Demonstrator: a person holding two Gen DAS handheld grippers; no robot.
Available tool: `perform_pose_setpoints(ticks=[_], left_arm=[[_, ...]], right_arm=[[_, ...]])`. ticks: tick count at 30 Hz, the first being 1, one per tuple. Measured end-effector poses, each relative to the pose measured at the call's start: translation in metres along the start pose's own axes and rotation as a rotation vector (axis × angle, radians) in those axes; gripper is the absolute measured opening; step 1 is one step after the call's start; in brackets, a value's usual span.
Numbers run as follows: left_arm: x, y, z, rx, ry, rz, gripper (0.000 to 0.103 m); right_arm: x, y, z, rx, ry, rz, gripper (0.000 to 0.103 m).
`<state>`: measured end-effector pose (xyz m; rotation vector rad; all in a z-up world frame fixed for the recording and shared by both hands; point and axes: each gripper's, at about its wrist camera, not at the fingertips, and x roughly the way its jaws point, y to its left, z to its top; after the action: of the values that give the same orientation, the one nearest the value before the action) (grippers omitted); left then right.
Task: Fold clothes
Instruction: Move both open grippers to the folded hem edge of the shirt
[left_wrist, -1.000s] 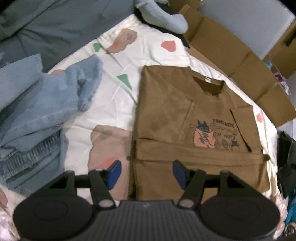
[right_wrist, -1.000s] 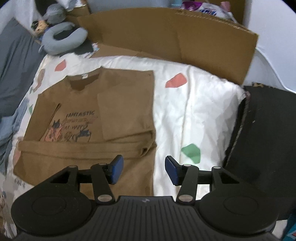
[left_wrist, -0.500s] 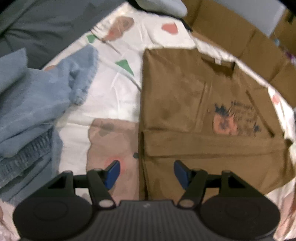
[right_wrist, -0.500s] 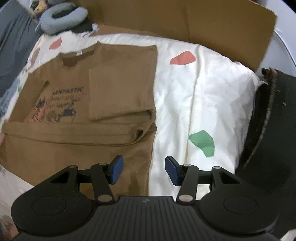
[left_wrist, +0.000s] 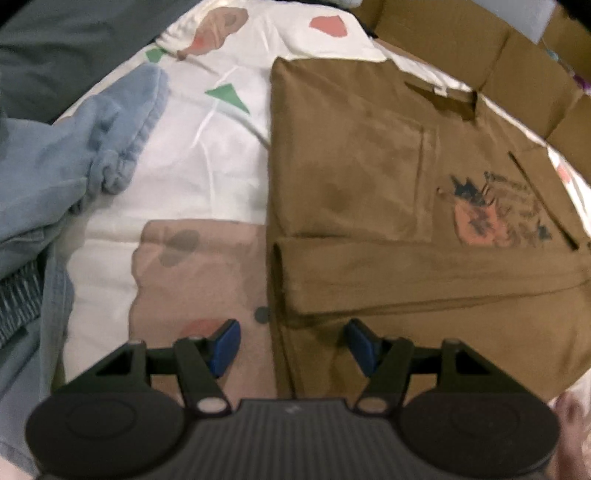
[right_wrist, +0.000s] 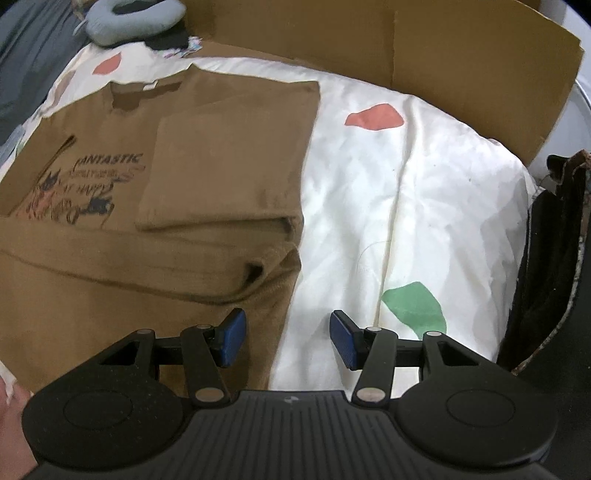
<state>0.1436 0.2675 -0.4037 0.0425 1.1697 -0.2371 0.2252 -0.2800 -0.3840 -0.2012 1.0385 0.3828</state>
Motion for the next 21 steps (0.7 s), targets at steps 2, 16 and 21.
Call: perform_pose_setpoints(ticks=[2,16,21], left_arm=[[0.003,-0.004,-0.003,0.048,-0.018,0.022,0.072],[0.008,-0.009,0.001,0.027,-0.149,0.11,0.078],[0.001,-0.01,0.01,0.023,-0.196,0.086,0.073]], right_arm=[[0.002,0.001,-0.002,-0.046,-0.005,-0.008,0.061],[0.016,0.003,0.001,-0.073,-0.09,-0.091,0.068],[0.014,0.007,0.018,-0.087,-0.125,-0.107,0.068]])
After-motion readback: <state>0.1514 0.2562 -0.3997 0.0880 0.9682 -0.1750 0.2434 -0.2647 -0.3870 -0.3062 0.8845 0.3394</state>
